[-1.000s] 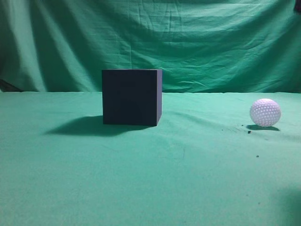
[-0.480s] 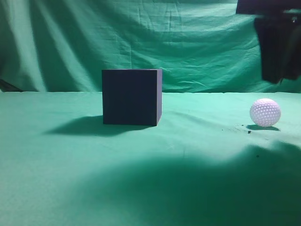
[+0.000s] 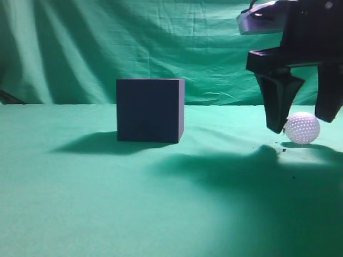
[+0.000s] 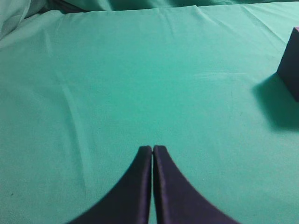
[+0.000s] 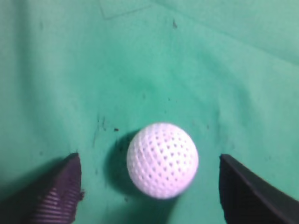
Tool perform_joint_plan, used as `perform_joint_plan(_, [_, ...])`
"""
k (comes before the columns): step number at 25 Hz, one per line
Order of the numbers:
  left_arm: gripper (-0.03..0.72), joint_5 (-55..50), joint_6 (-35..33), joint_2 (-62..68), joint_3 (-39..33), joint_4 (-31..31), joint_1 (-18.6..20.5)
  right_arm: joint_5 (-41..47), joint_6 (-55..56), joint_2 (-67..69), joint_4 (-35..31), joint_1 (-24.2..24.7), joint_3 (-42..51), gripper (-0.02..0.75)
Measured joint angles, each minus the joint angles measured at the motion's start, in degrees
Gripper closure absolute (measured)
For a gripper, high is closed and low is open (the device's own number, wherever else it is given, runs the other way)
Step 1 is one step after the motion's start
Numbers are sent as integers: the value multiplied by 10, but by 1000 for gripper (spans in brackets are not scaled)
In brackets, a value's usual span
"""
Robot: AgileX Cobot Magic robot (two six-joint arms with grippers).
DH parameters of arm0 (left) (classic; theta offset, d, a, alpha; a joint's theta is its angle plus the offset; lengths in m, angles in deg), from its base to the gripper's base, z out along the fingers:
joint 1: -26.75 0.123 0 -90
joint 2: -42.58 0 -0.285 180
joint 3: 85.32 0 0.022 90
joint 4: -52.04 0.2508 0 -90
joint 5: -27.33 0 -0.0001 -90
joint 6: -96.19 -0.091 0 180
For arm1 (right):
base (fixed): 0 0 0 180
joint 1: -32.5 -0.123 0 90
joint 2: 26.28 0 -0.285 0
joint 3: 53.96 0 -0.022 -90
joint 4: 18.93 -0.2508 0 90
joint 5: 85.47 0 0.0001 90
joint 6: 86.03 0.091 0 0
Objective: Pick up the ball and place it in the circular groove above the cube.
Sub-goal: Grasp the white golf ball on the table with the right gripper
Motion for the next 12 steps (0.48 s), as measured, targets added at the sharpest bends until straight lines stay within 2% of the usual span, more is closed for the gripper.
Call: perform_joint_plan(12, [688,0,0,0,0,0,0,-49,52,36,27,0,-5,186])
